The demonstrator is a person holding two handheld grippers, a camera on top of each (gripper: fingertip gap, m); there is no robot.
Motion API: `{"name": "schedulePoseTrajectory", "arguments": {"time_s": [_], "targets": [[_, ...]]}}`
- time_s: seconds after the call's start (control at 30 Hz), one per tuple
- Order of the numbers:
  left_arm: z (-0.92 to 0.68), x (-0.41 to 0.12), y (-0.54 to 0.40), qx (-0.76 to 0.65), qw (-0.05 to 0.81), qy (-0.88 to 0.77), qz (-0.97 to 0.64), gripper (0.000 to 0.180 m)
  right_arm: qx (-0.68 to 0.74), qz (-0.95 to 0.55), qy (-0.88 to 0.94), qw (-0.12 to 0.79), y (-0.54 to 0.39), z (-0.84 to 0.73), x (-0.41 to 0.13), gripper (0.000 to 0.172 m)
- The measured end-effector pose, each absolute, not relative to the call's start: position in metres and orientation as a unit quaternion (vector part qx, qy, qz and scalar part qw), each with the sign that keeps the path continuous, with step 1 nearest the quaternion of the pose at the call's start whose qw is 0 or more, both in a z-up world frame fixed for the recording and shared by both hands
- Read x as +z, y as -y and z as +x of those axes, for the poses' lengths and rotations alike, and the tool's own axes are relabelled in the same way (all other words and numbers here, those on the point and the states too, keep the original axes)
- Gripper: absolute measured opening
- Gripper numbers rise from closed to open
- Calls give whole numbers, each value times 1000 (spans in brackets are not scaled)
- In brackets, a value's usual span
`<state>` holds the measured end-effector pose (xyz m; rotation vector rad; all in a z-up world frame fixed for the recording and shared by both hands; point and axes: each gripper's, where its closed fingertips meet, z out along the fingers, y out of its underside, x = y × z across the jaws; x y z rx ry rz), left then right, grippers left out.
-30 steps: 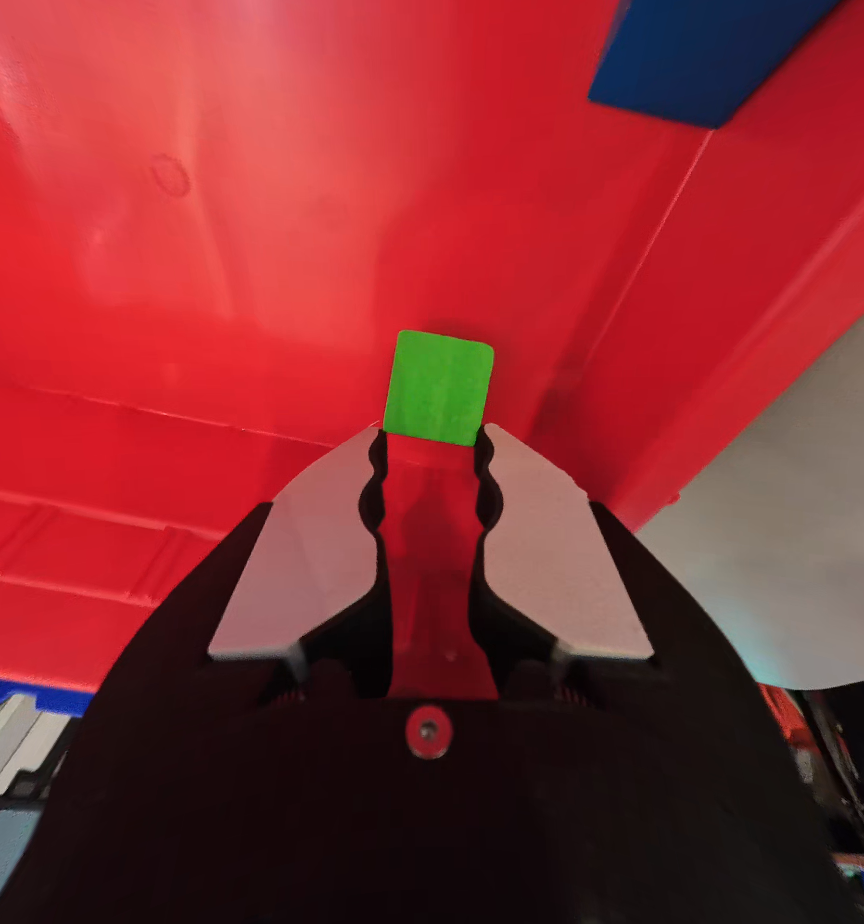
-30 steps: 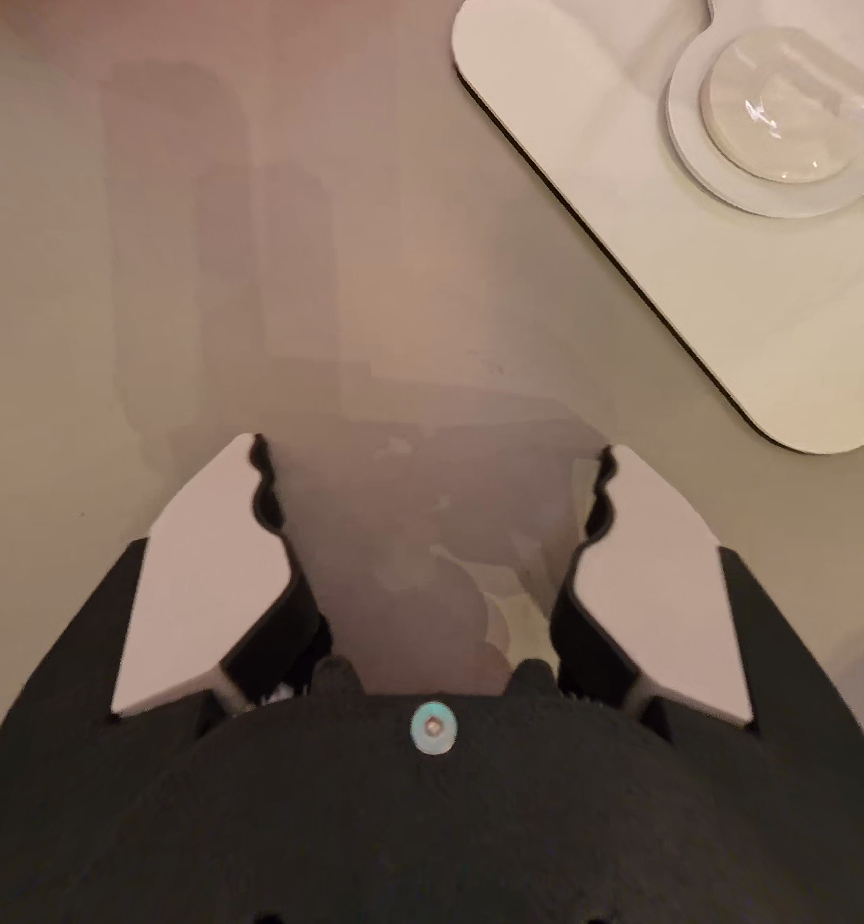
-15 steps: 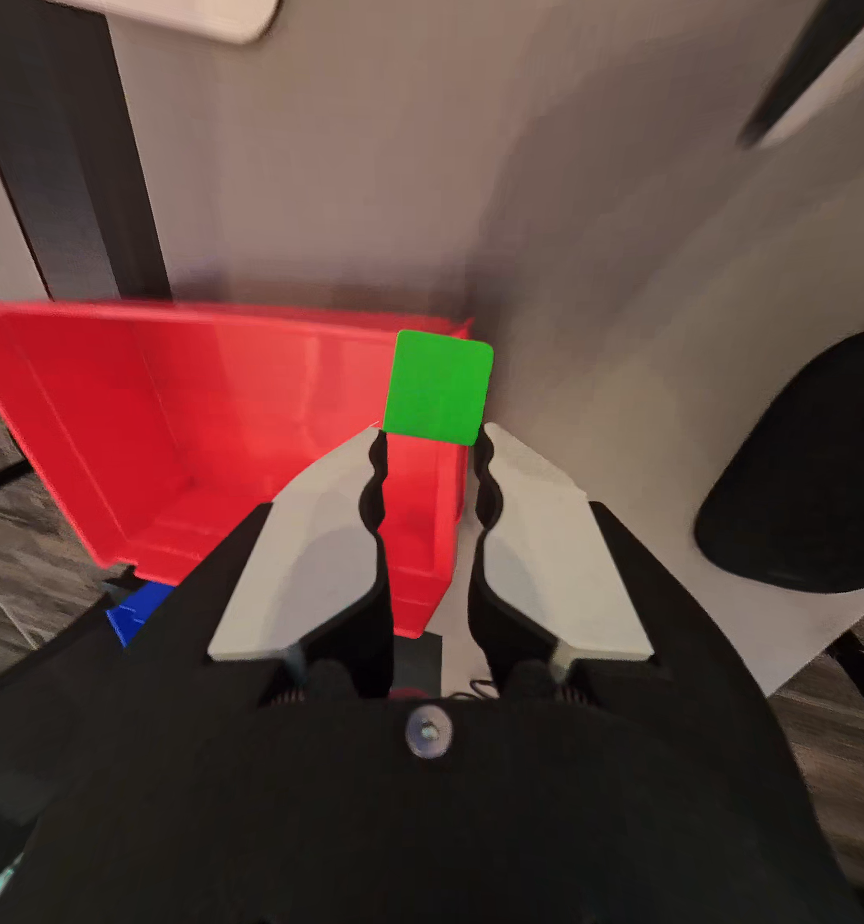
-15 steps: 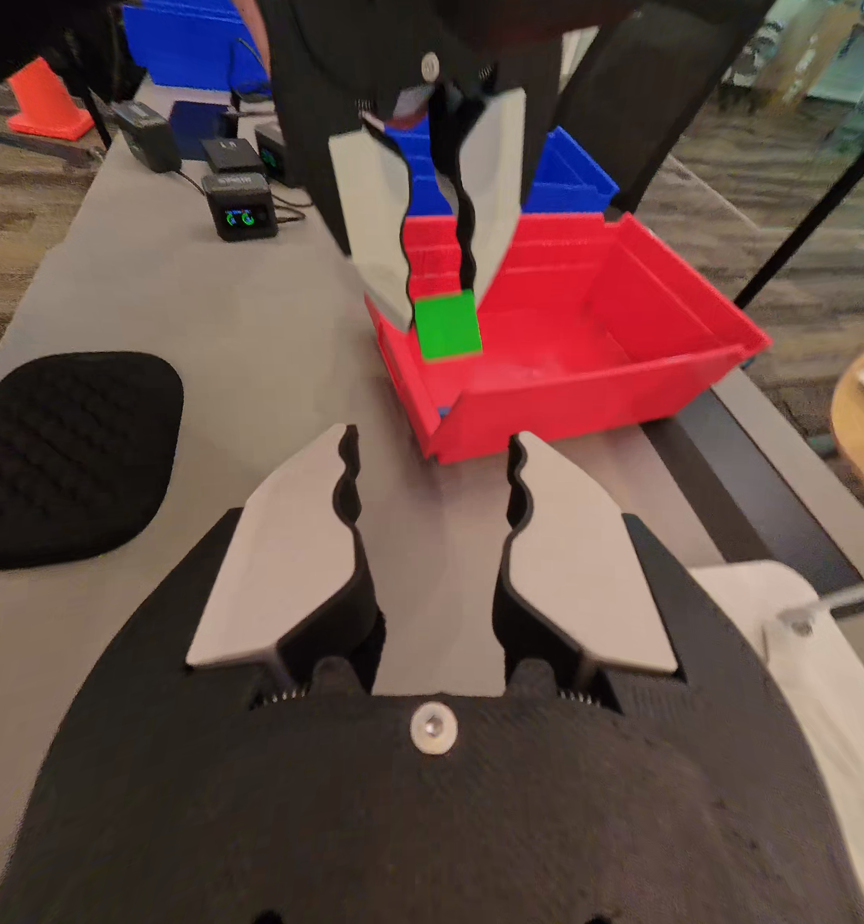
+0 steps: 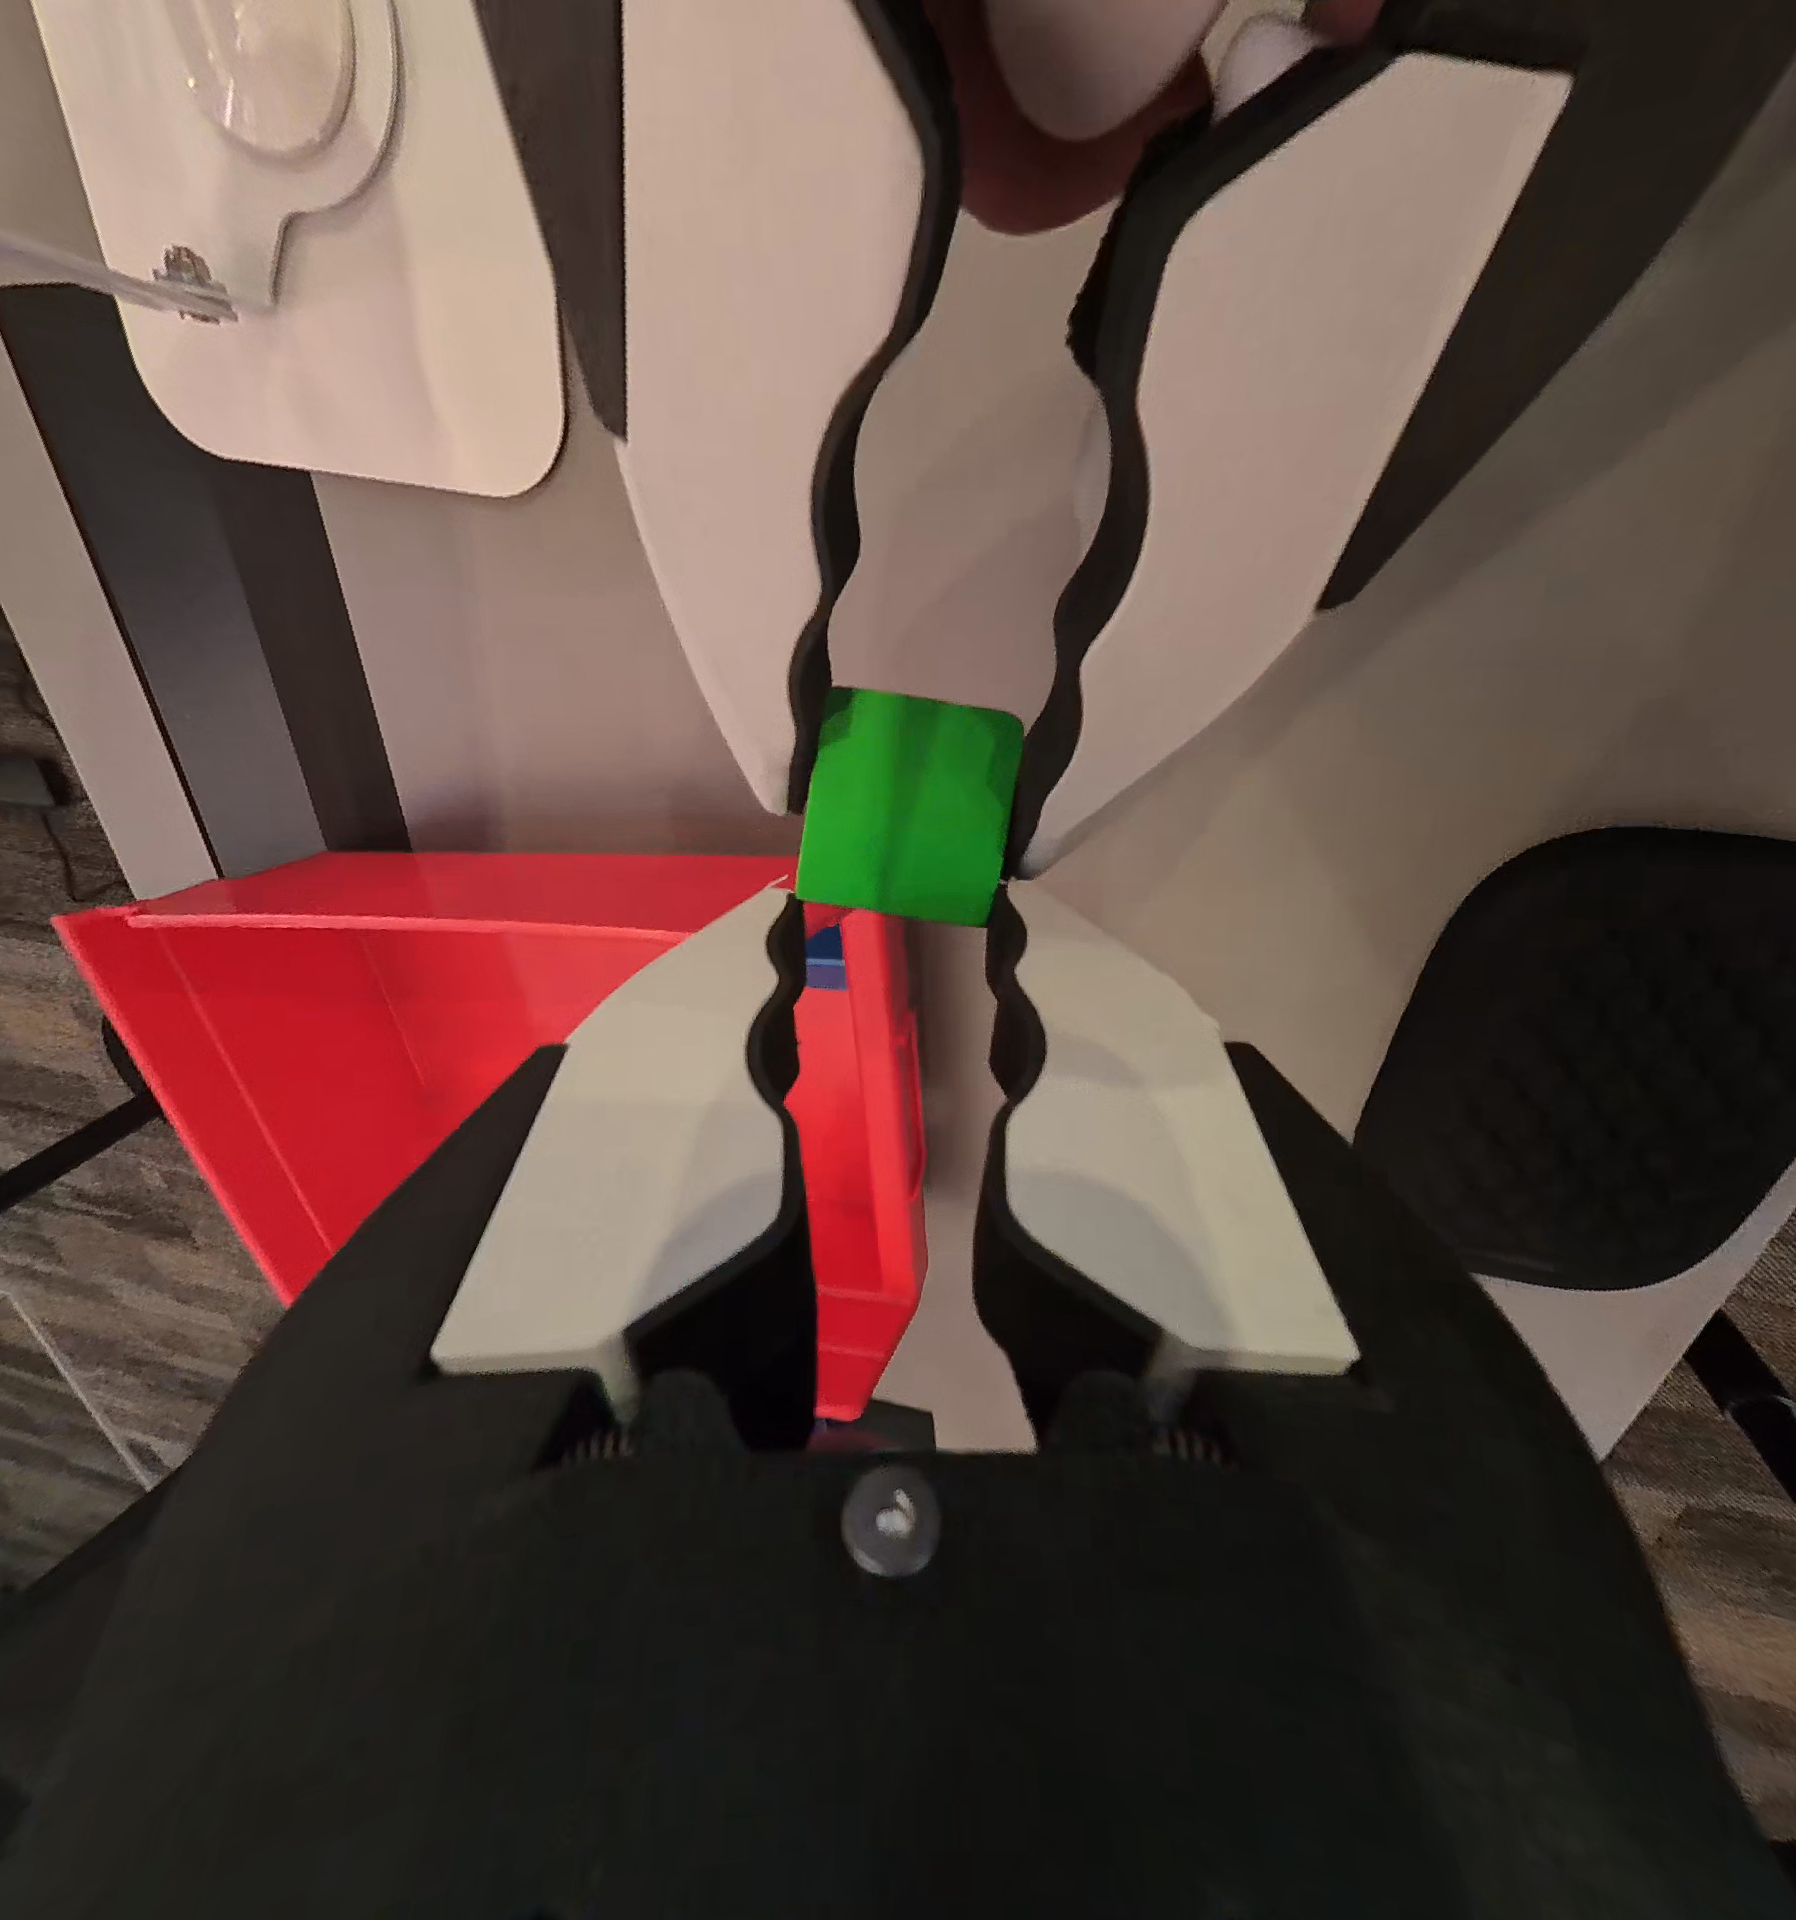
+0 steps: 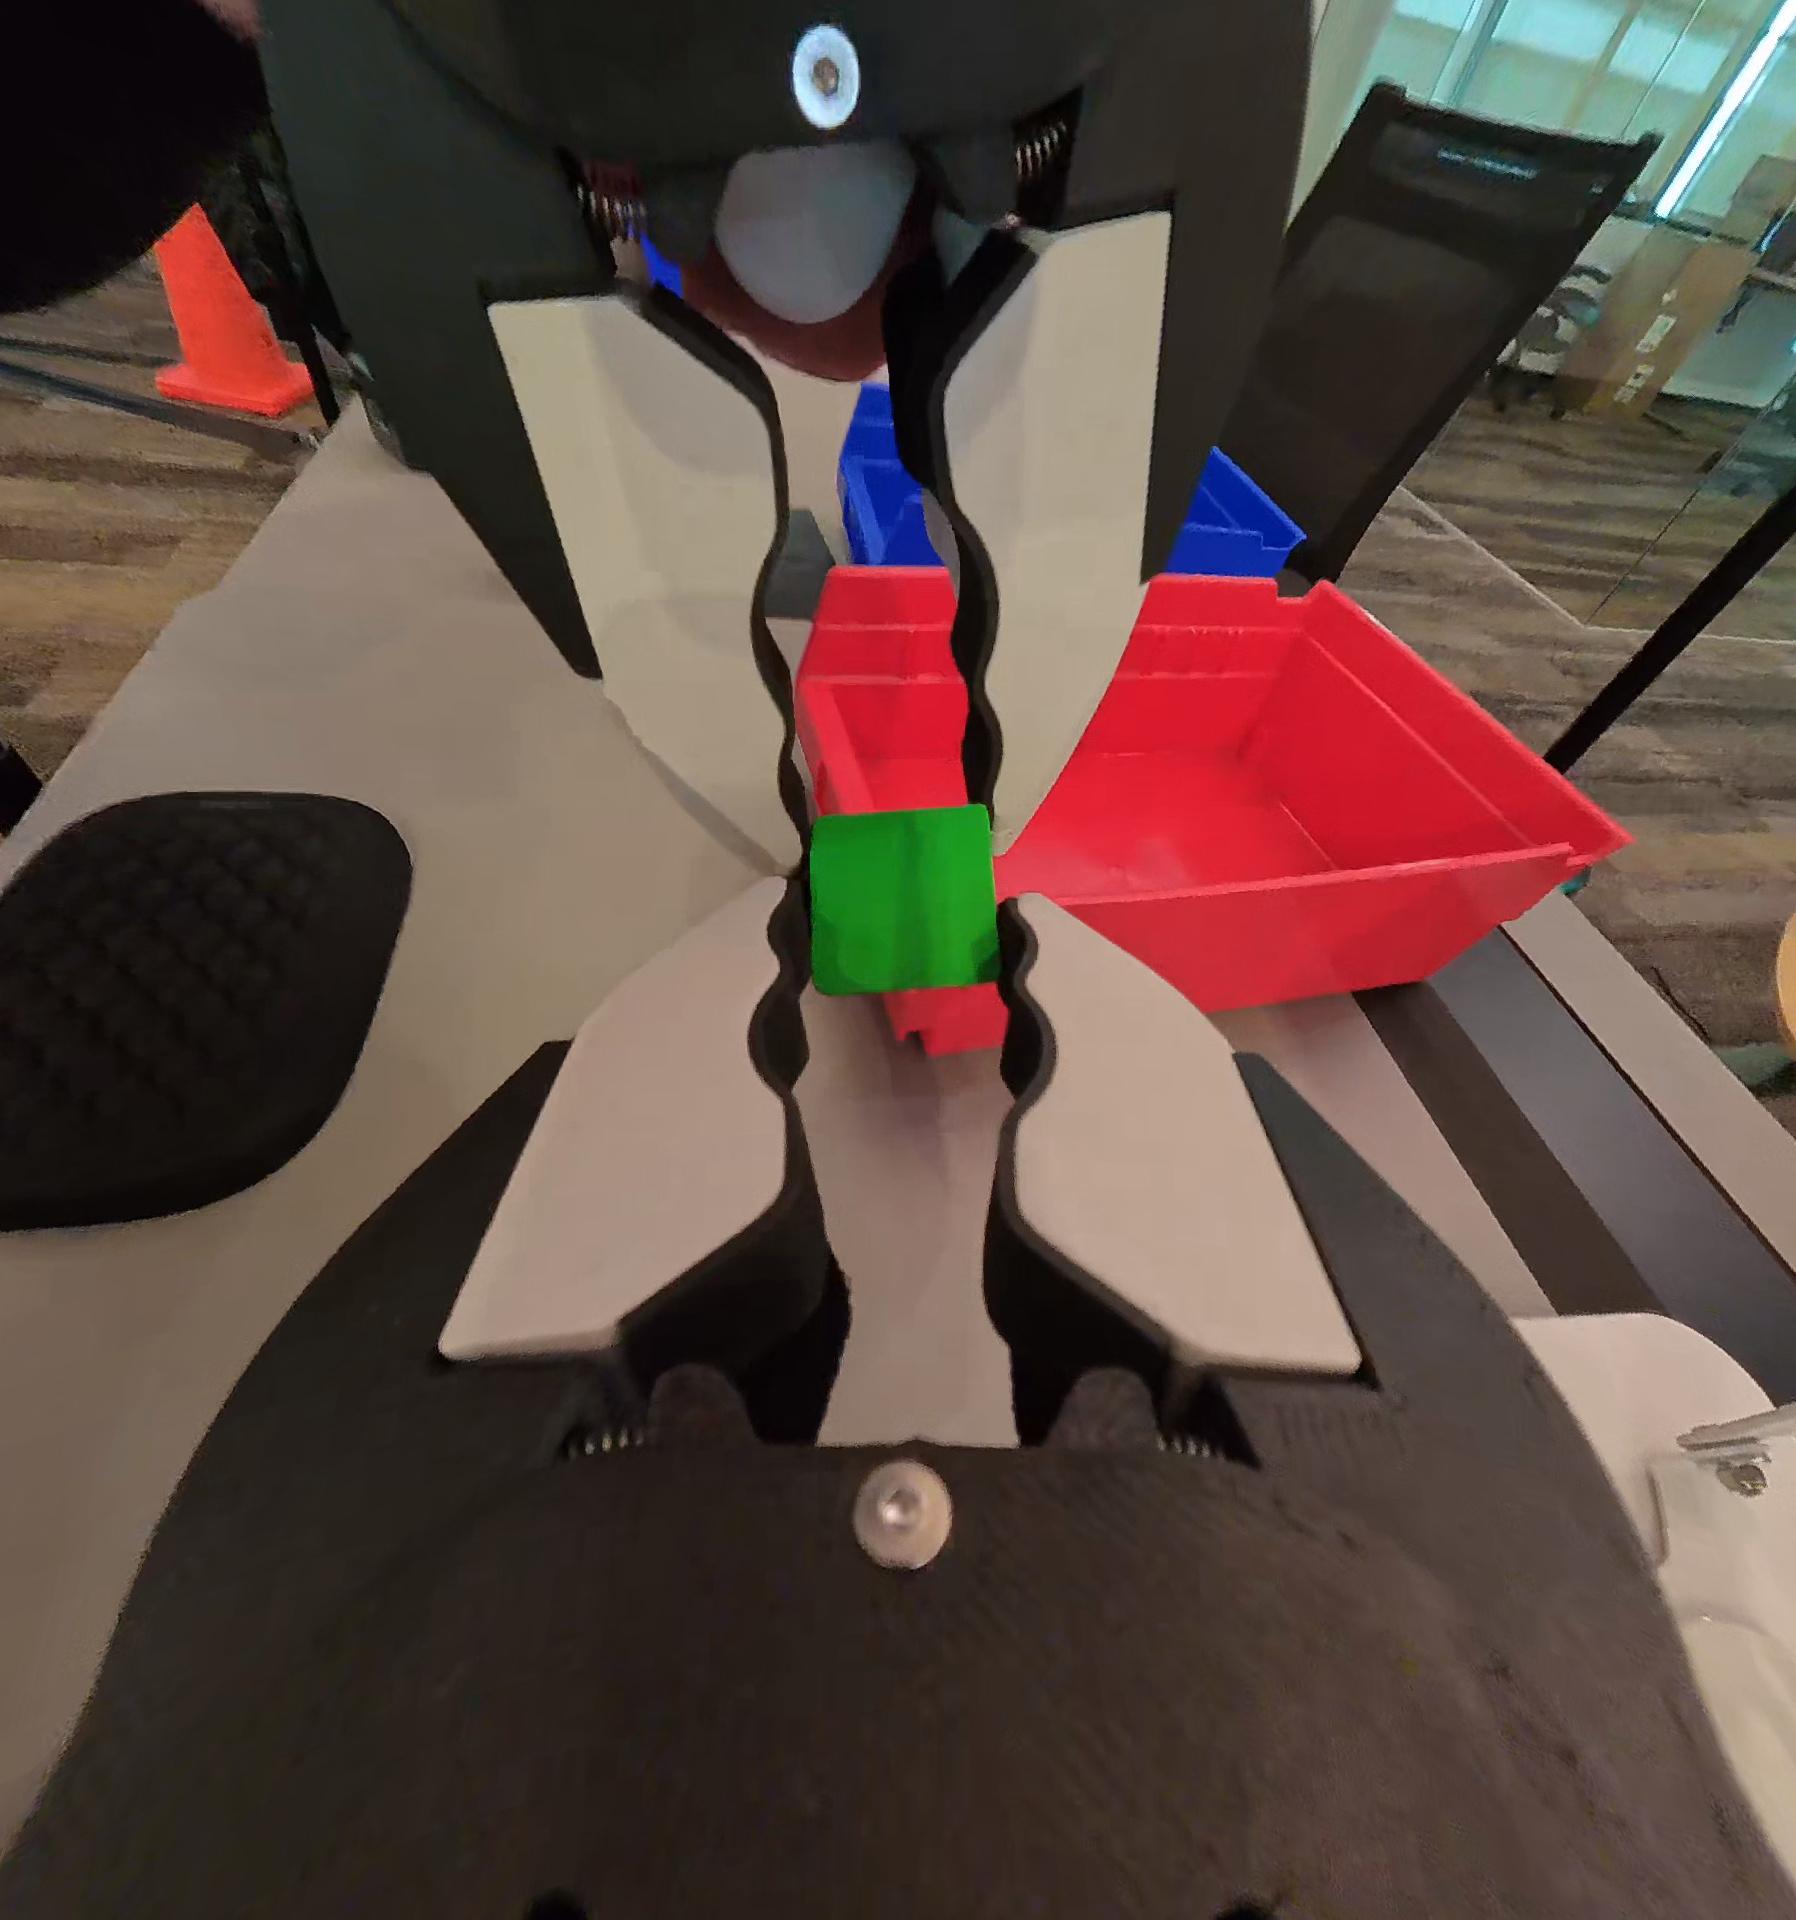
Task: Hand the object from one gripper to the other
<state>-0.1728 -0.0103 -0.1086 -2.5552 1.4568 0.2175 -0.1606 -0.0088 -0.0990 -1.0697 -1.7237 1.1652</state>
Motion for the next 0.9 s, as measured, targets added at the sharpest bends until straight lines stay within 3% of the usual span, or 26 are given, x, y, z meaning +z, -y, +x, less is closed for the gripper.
{"name": "schedulePoseTrajectory", "arguments": {"time_s": [0.2,0.37,0.47,0.53,0.9], "targets": [[-163,-101,2,38,173,-469,-865,44,559,-401,633,356,5,-146,-77,32],[-147,-93,2,-23,236,-455,-858,35,590,-387,618,346,5,-141,-74,32],[-148,-97,3,-18,226,-457,-860,34,577,-387,631,344,6,-141,-78,33],[-152,-101,5,-1,207,-461,-863,34,561,-387,640,356,5,-140,-77,42],[-146,-112,2,38,157,-485,-859,38,454,-407,712,347,0,-135,-92,30]]}}
